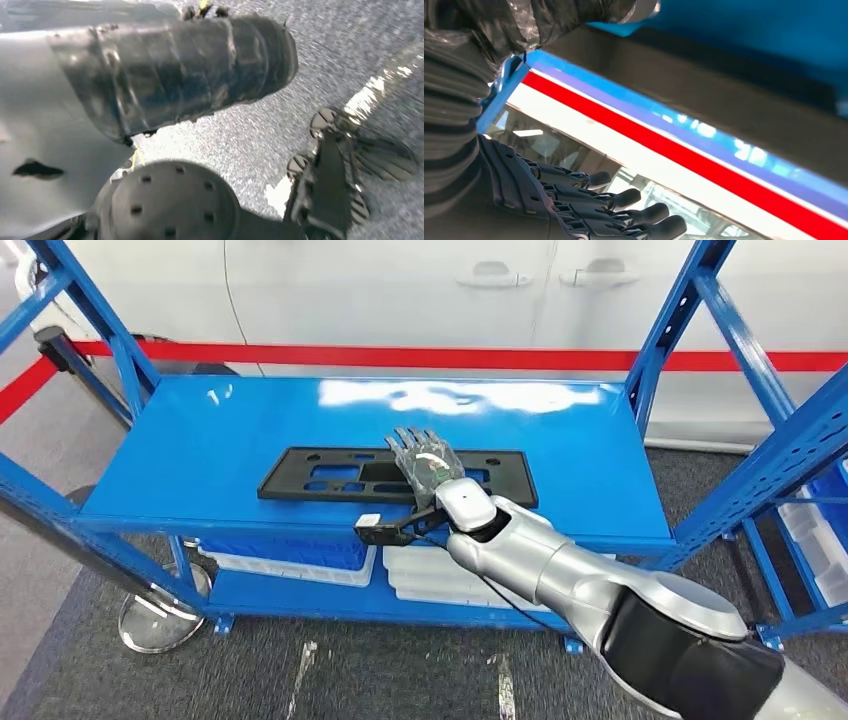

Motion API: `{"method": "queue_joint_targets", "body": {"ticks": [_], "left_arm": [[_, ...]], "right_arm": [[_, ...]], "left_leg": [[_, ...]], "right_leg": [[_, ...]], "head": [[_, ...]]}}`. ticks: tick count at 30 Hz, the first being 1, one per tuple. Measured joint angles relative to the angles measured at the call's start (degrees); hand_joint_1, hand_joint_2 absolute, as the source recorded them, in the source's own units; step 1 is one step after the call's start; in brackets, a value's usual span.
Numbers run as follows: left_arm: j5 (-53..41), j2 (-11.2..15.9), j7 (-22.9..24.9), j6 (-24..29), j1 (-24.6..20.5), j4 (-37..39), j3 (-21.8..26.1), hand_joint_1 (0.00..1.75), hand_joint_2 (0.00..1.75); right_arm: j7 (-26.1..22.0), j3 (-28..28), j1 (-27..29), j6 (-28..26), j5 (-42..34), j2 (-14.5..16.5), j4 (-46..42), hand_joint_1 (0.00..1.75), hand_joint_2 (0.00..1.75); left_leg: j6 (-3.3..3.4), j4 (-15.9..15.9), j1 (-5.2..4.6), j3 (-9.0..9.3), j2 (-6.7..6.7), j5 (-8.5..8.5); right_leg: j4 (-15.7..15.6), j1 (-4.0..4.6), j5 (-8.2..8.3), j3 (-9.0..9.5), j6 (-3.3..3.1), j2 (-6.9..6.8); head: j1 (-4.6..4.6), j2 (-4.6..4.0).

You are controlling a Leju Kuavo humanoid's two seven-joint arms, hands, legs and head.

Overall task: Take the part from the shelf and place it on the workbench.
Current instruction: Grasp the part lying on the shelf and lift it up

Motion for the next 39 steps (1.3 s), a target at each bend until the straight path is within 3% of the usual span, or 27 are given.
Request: {"method": "queue_joint_targets", "body": {"ticks": [2, 4, 5, 8, 9, 10, 12, 13, 15, 19, 26, 33, 39], "left_arm": [[0.02, 0.03, 0.00, 0.05, -0.16, 0.00, -0.02, 0.00, 0.00], [0.07, 0.03, -0.02, 0.09, 0.06, 0.00, -0.02, 0.00, 0.00], [0.13, 0.02, -0.03, 0.09, 0.19, 0.00, -0.03, 0.00, 0.00], [0.47, 0.01, -0.27, 0.08, 0.21, 0.00, -0.03, 0.00, 0.00], [0.62, 0.01, -0.37, 0.08, 0.15, 0.00, -0.03, 0.00, 0.00], [0.77, 0.00, -0.44, 0.07, 0.10, 0.00, -0.03, 0.00, 0.00], [1.04, -0.04, -0.50, 0.07, 0.11, 0.00, -0.03, 0.00, 0.00], [1.13, -0.05, -0.51, 0.08, 0.11, 0.00, -0.03, 0.00, 0.00], [1.22, -0.03, -0.52, 0.09, 0.07, 0.00, -0.03, 0.00, 0.00], [1.51, 0.03, -0.53, 0.08, 0.11, 0.00, -0.03, 0.00, 0.00], [2.15, 0.23, -1.17, 0.09, 0.01, 0.00, -0.03, 0.00, 0.00], [1.82, 0.13, -2.34, 0.12, -0.02, 0.00, -0.03, 0.00, 0.00], [1.33, -0.45, -2.77, 0.46, -0.04, 0.00, -0.36, 0.00, 0.00]], "right_arm": [[-0.18, 0.00, 0.13, -0.04, 0.00, 0.00, 0.01, 0.00, 1.75], [-0.27, -0.01, 0.26, -0.16, -0.01, -0.07, 0.05, 0.00, 1.75], [-0.32, -0.01, 0.29, -0.24, -0.01, -0.11, 0.10, 0.00, 1.75], [-0.59, 0.00, 0.70, -0.42, -0.04, -0.22, 0.47, 0.03, 1.75], [-0.67, 0.00, 0.99, -0.45, -0.05, -0.26, 0.64, 0.41, 1.75], [-0.72, 0.00, 1.25, -0.45, -0.06, -0.30, 0.79, 0.81, 1.75], [-0.75, 0.00, 1.45, -0.44, -0.07, -0.35, 0.98, 1.63, 1.75], [-0.78, 0.00, 1.38, -0.43, -0.07, -0.35, 1.04, 1.68, 1.75], [-0.95, 0.00, 1.31, -0.29, -0.24, -0.31, 1.14, 1.75, 1.75], [-2.03, 0.00, 1.54, 0.95, -1.51, -0.27, 1.39, 1.75, 1.75], [-3.70, -0.01, 1.73, 1.57, -2.76, -0.26, 1.41, 1.75, 1.75], [-3.65, -0.02, 1.77, 1.41, -3.02, -0.26, 1.41, 1.75, 1.75], [-3.45, -0.01, 2.03, 1.44, -2.14, -0.26, 1.16, 1.75, 1.75]], "left_leg": [[0.36, -0.98, -0.21, 0.39, -0.01, -0.15], [0.43, -2.41, 0.21, 1.31, 0.16, 0.29], [0.47, -3.15, 0.44, 1.83, 0.26, 0.53], [0.70, -3.54, 0.65, 2.20, 0.31, 0.48], [0.76, -3.37, 0.67, 2.19, 0.25, 0.32], [0.75, -3.12, 0.69, 2.21, 0.18, 0.12], [0.42, -2.27, 0.76, 2.18, 0.06, -0.53], [0.12, -1.61, 0.66, 1.98, 0.01, -0.97], [-0.33, -0.57, 0.46, 1.50, -0.05, -1.63], [0.99, -0.39, 0.42, 1.43, -0.09, -1.78], [1.05, -1.01, 0.46, 2.09, -0.09, -1.73], [0.73, -1.11, 0.60, 2.26, -0.09, -1.78], [-0.35, -1.15, 0.71, 2.30, -0.06, -1.86]], "right_leg": [[-0.40, 0.00, 0.21, 0.01, 0.54, -0.05], [0.27, 0.09, -0.46, -0.15, 1.14, -0.14], [2.04, 0.15, -1.50, -0.89, 1.44, -0.18], [12.02, 0.08, -5.58, -6.08, 1.85, -0.33], [13.76, 0.00, -5.68, -7.20, 1.91, -0.37], [13.39, -0.08, -4.74, -7.28, 1.95, -0.40], [7.41, -0.24, -1.15, -4.71, 2.01, -0.46], [4.13, -0.25, 0.01, -3.09, 1.95, -0.47], [0.83, -0.20, 0.60, -1.45, 1.52, -0.38], [0.68, 0.04, 0.45, -1.32, 0.91, -0.19], [0.68, 0.21, 0.16, -0.99, 0.16, -0.18], [0.71, 0.43, 0.00, -0.83, -0.13, -0.24], [0.70, 0.48, -0.01, -0.76, -0.14, -0.24]], "head": [[-0.03, 0.01], [0.07, 0.01], [0.13, 0.00], [0.26, 0.00], [0.26, 0.00], [0.26, 0.00], [0.27, 0.00], [0.26, 0.00], [0.20, 0.01], [0.16, 0.00], [0.15, 0.01], [0.16, 0.01], [0.18, 0.01]]}}
